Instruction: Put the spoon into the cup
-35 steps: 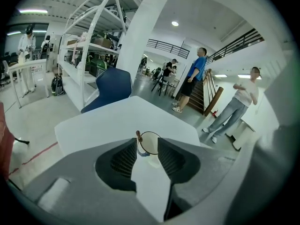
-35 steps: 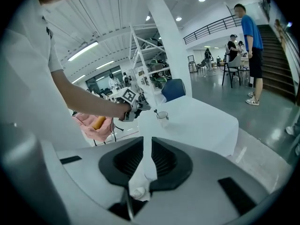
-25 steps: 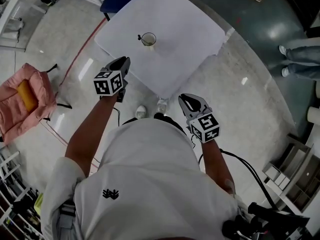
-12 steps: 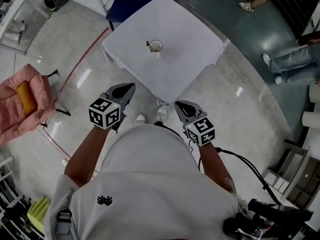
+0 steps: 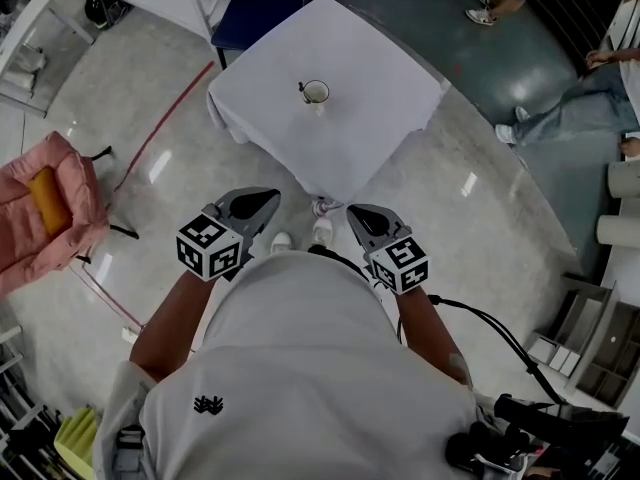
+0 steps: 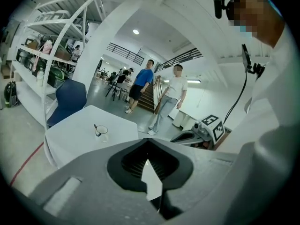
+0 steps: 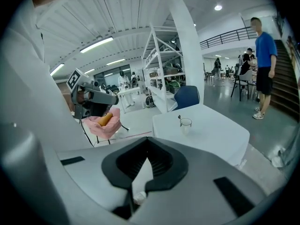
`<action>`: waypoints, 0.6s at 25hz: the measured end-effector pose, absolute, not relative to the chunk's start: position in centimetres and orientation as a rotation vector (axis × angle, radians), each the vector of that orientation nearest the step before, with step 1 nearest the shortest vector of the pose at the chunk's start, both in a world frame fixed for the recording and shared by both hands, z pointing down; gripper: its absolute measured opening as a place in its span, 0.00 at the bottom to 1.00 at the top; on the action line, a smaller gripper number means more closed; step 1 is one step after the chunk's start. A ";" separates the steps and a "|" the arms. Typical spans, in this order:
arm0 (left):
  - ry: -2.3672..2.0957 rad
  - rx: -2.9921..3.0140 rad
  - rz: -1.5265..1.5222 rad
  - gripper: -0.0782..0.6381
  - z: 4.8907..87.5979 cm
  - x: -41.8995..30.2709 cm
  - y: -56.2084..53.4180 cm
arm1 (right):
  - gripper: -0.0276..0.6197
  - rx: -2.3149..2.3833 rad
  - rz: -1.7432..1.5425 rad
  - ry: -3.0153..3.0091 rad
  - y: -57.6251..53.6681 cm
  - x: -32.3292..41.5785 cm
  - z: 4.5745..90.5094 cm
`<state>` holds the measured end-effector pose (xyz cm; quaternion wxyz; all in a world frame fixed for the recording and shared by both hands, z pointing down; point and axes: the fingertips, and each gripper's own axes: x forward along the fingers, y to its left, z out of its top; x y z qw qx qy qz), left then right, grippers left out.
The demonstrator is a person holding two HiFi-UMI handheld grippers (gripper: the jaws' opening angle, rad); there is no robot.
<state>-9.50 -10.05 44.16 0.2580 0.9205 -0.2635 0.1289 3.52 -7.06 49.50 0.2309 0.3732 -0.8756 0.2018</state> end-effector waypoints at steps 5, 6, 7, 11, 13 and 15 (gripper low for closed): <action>-0.684 2.525 0.387 0.12 44.4 -10.6 -8.5 | 0.06 1.052 0.542 -2.407 -6.0 2.0 49.2; -0.666 2.531 0.377 0.12 44.4 -10.7 -8.0 | 0.06 1.053 0.541 -2.407 -5.5 1.6 49.2; -0.646 2.535 0.363 0.12 44.4 -10.8 -7.6 | 0.06 1.054 0.541 -2.408 -5.2 1.4 49.1; -0.608 2.533 0.356 0.12 45.0 -11.1 -6.6 | 0.06 1.064 0.540 -2.403 -4.3 0.5 49.3; -0.605 2.531 0.380 0.12 45.7 -11.3 -6.0 | 0.06 1.064 0.545 -2.393 -3.5 0.2 49.5; -0.592 2.523 0.385 0.12 46.2 -11.5 -5.5 | 0.06 1.062 0.542 -2.384 -2.9 -0.2 49.6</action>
